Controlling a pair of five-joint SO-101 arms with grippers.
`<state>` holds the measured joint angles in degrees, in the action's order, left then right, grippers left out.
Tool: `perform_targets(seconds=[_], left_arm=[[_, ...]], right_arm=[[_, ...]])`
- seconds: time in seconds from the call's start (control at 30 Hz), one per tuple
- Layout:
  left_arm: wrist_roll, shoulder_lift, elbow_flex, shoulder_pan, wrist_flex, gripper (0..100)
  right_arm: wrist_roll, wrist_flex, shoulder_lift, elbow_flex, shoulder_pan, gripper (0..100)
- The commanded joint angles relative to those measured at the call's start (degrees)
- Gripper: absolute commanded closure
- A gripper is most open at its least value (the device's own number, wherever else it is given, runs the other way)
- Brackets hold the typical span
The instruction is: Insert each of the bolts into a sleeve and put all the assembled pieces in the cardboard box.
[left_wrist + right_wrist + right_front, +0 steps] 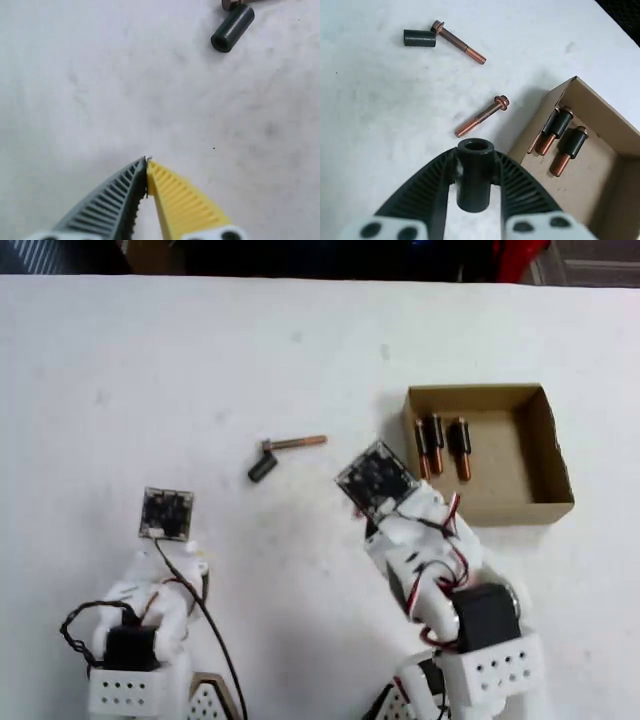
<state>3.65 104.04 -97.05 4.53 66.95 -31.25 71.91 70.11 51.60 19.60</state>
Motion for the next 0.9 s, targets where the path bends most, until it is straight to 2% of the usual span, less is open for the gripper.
perform_targets(seconds=[0.0, 0.1, 0.5, 0.87], left_arm=[[8.2, 0.5, 0.0, 0.4, -1.7, 98], [11.5, 0.5, 0.0, 0.4, -1.2, 98], [11.4, 0.5, 0.0, 0.3, 0.5, 98], [11.9, 0.5, 0.5, 0.4, 0.1, 98]], right_arm=[[0.5, -0.1, 6.0, 4.0, -0.8, 98.1], [0.6, -0.1, 12.0, 7.9, -0.8, 98.1], [0.9, -2.6, 33.5, 22.7, -0.8, 98.1], [12.3, -15.2, 32.9, 30.7, -0.9, 98.1]])
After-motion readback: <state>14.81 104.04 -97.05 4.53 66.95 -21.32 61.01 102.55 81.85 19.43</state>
